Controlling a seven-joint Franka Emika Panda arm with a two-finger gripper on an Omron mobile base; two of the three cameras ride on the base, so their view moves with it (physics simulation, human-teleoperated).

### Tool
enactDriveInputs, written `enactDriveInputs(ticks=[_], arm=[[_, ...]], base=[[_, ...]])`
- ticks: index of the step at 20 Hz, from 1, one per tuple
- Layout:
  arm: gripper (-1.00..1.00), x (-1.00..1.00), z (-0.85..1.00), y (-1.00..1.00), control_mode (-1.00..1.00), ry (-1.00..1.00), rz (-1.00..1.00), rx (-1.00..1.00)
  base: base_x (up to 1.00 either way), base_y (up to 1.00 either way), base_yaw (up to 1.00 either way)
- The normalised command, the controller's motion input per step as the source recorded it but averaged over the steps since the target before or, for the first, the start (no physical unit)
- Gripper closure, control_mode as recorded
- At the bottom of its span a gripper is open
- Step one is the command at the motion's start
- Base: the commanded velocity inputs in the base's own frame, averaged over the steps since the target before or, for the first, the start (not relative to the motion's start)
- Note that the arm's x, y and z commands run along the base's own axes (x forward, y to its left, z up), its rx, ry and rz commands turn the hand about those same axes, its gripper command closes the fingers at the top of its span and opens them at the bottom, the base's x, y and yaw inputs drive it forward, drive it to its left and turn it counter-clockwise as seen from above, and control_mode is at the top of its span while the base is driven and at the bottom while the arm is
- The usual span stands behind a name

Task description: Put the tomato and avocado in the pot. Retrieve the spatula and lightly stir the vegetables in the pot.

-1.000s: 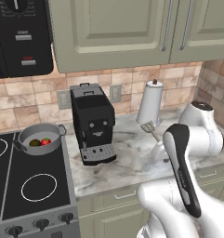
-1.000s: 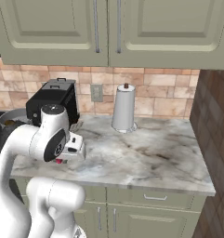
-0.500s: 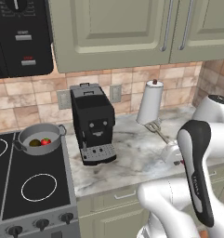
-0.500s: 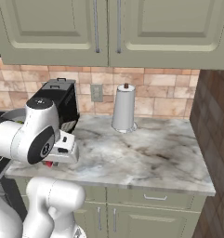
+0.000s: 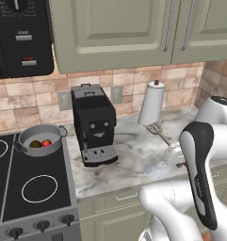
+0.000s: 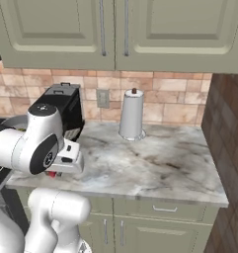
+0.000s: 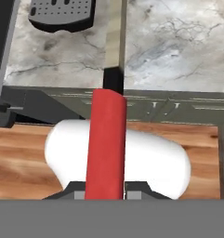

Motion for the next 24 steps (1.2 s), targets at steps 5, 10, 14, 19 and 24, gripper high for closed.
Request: enactDriveInputs(ticks=[5, 10, 14, 19, 24], arm=[[1.00, 0.00, 0.00, 0.00, 1.00, 0.00, 0.00, 0.00], [1.00, 0.00, 0.00, 0.00, 1.00, 0.00, 0.00, 0.00], [1.00, 0.00, 0.00, 0.00, 1.00, 0.00, 0.00, 0.00], [1.00, 0.00, 0.00, 0.00, 1.00, 0.00, 0.00, 0.00], [1.00, 0.00, 0.00, 0.00, 1.00, 0.00, 0.00, 0.00]], base=[[-0.85, 0.24, 0.01], [-0.24, 0.90, 0.11], [0.32, 1.00, 0.18], [0.52, 0.89, -0.14], [0.56, 0.72, -0.25]])
